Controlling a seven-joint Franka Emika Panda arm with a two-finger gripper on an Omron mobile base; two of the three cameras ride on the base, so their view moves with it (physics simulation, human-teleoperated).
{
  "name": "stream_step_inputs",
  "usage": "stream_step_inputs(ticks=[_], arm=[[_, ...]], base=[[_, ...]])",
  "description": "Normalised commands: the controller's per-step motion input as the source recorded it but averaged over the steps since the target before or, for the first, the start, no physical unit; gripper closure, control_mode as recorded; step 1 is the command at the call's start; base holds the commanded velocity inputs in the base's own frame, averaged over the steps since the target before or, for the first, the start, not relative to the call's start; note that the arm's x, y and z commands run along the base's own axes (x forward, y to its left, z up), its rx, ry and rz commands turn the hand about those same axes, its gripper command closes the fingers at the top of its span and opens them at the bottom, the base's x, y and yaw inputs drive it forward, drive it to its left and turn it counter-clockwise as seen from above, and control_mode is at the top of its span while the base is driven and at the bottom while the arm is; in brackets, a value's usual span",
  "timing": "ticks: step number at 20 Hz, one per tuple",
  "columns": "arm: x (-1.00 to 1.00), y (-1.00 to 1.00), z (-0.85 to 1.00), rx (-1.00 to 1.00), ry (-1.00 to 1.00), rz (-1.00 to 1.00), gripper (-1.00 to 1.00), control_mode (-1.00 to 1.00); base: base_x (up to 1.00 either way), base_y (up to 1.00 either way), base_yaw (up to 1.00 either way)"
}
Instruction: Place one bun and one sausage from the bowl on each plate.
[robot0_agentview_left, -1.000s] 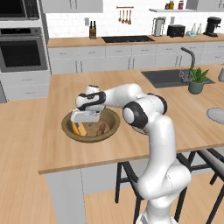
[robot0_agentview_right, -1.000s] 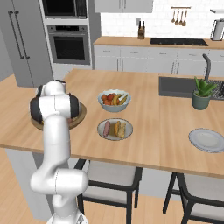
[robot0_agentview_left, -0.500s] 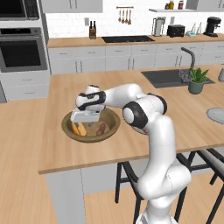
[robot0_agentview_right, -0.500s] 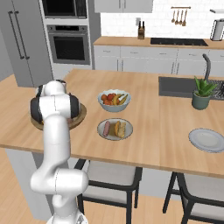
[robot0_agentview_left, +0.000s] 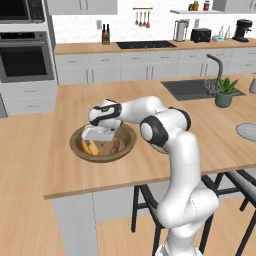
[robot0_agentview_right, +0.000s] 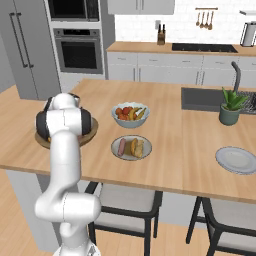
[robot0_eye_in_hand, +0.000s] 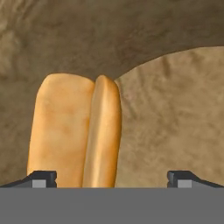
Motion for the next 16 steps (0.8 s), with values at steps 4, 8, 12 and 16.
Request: stream_step_inputs(ticks=[4,8,12,16], arm=[[-0.03,0.01,-0.13,0.03,0.0,0.0,-1.0,-1.0],[0.0,0.0,0.0,0.0,0.0,0.0,-1.0,-1.0],[0.0,0.0,0.0,0.0,0.0,0.0,-1.0,-1.0],[0.0,0.0,0.0,0.0,0.0,0.0,1.0,-1.0]], base=[[0.0,0.0,0.0],[0.0,0.0,0.0],[0.0,0.0,0.0],[0.0,0.0,0.0]])
